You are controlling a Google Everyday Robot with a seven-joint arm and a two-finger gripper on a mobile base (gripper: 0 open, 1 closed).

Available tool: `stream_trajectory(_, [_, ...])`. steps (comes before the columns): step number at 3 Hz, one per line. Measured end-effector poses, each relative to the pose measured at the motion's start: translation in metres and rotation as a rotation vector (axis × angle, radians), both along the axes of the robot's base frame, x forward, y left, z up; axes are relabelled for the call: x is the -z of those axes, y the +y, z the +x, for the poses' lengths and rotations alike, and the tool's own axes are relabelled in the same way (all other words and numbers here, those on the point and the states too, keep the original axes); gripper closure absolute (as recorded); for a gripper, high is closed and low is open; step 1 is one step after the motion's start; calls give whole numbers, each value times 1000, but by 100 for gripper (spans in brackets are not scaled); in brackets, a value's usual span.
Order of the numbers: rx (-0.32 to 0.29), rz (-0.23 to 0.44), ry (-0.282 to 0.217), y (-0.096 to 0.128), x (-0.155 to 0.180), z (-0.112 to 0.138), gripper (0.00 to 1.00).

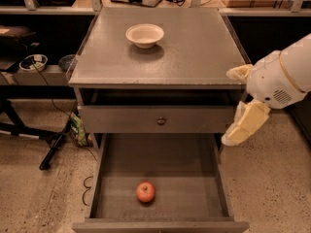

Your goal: Pick apple from middle drawer and place on counter

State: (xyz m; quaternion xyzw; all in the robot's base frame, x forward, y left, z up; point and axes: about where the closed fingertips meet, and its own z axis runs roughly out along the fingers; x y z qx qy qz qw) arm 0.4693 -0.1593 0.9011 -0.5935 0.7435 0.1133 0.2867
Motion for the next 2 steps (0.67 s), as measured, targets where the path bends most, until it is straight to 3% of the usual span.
stream_trajectory(2, [7,61,-34,38,37,5,0])
